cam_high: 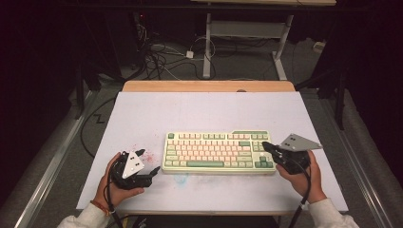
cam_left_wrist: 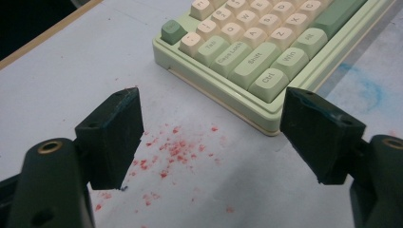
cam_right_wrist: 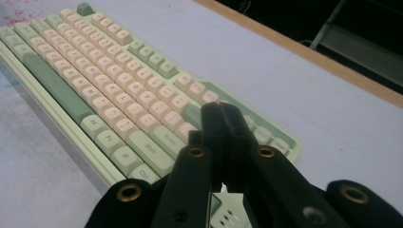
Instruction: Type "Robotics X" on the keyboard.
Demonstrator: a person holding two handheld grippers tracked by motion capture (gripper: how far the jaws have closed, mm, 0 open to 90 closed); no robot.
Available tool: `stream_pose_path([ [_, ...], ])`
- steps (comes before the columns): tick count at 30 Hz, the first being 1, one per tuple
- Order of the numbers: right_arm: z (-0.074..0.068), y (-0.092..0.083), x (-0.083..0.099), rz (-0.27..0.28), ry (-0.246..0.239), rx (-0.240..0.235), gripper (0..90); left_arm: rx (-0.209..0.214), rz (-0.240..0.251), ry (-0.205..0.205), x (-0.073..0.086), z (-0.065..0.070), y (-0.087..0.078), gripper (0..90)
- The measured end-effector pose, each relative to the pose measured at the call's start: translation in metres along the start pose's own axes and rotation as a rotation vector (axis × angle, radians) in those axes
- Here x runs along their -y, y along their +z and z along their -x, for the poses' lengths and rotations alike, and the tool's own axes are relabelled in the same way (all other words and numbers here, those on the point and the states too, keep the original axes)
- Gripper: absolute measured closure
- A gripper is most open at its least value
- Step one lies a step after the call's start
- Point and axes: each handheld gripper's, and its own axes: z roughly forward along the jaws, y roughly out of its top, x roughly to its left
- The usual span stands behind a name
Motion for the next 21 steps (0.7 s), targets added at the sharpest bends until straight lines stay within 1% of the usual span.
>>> stream_pose_path([
  [2, -0.003, 0.013, -0.002, -0.024, -0.004, -0.028, 90.0, 0.002, -0.001, 0.002, 0.000, 0.000, 0.000, 21.2],
  [4, -0.009, 0.025, -0.003, -0.054, -0.017, -0.051, 90.0, 0.000, -0.002, 0.002, 0.001, 0.000, -0.001, 21.3],
  [5, -0.011, 0.030, -0.004, -0.065, -0.031, -0.060, 90.0, 0.002, -0.001, 0.001, 0.001, 0.000, -0.001, 21.3],
  [8, -0.017, 0.041, -0.004, -0.095, -0.044, -0.073, 90.0, 0.002, -0.003, -0.002, 0.002, 0.000, -0.001, 21.6],
  [12, -0.020, 0.050, -0.001, -0.119, -0.055, -0.086, 90.0, 0.002, -0.007, 0.002, 0.002, 0.000, -0.002, 22.0],
  [13, -0.021, 0.051, 0.000, -0.126, -0.050, -0.091, 90.0, 0.002, -0.008, 0.002, 0.002, 0.000, -0.002, 22.1],
  [16, -0.022, 0.055, 0.005, -0.138, -0.054, -0.101, 90.0, 0.002, -0.008, 0.001, 0.002, 0.000, -0.001, 22.1],
  [18, -0.024, 0.057, 0.008, -0.153, -0.054, -0.105, 90.0, 0.002, -0.013, 0.006, 0.001, 0.000, -0.001, 22.1],
  [21, -0.025, 0.057, 0.010, -0.156, -0.058, -0.111, 90.0, 0.003, -0.013, 0.006, 0.001, 0.000, -0.001, 22.6],
])
